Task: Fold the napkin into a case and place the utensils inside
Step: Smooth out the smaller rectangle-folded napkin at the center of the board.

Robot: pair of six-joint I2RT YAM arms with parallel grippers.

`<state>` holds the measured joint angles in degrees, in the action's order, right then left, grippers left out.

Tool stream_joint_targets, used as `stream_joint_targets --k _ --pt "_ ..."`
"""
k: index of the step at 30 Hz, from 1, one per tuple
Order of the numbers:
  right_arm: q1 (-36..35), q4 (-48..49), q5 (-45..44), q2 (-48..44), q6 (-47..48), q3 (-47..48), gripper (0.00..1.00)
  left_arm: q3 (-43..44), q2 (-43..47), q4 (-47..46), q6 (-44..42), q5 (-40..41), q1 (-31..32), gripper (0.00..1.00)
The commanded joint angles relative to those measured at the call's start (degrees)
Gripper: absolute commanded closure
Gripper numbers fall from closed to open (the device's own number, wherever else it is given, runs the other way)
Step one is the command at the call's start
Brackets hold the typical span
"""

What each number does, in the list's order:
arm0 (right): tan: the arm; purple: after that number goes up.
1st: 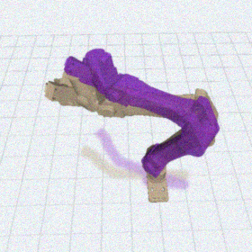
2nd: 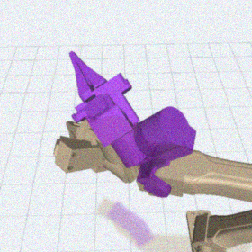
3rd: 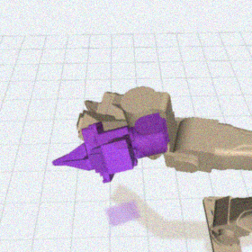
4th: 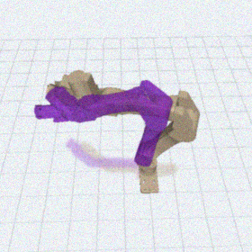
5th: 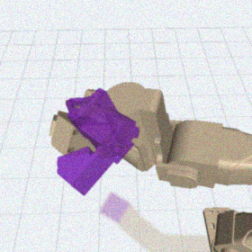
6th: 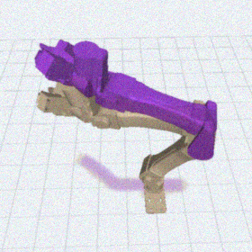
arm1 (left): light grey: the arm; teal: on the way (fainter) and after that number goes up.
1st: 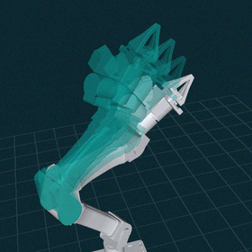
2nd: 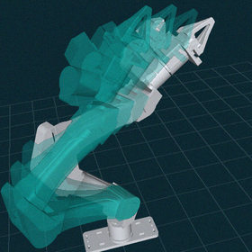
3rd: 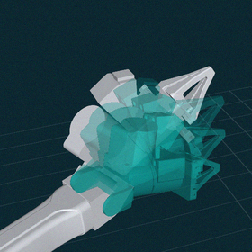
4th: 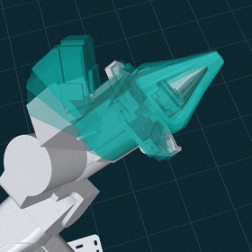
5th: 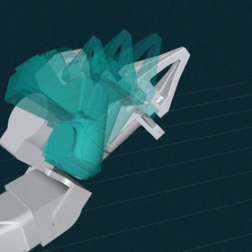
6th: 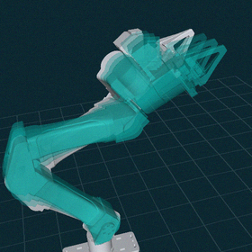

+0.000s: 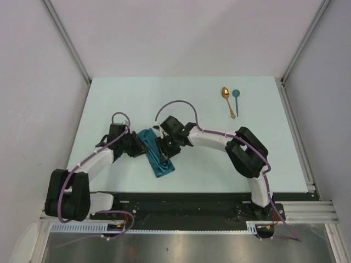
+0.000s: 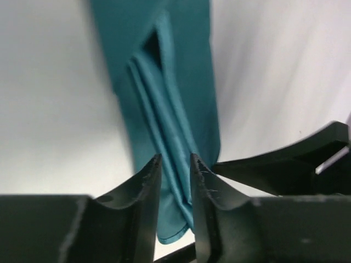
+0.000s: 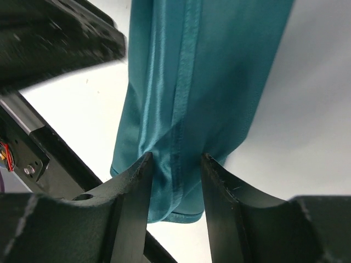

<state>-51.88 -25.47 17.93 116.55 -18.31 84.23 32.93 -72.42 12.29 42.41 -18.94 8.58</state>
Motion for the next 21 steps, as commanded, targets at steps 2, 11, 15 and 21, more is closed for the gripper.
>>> stream_joint_targets --k 2,11,15,21 --pt "-1.03 -0.37 -2.38 -3.61 0.55 -1.08 0.56 -1.46 1.84 -8.16 0.56 -4.62 2.67 0.74" --pt "-2.0 0.69 -0.8 -2.38 -0.59 0.76 0.87 0.9 0.79 -4.75 1.8 -0.5 3.55 0.82" --pt "-2.09 1.3 1.91 -0.98 -1.47 2.08 1.0 4.51 1.76 1.32 1.71 4.79 1.62 0.78" --pt "-2.79 4.47 5.35 -0.1 -3.84 2.52 1.0 10.83 -2.27 3.61 -0.31 4.96 -1.63 0.74"
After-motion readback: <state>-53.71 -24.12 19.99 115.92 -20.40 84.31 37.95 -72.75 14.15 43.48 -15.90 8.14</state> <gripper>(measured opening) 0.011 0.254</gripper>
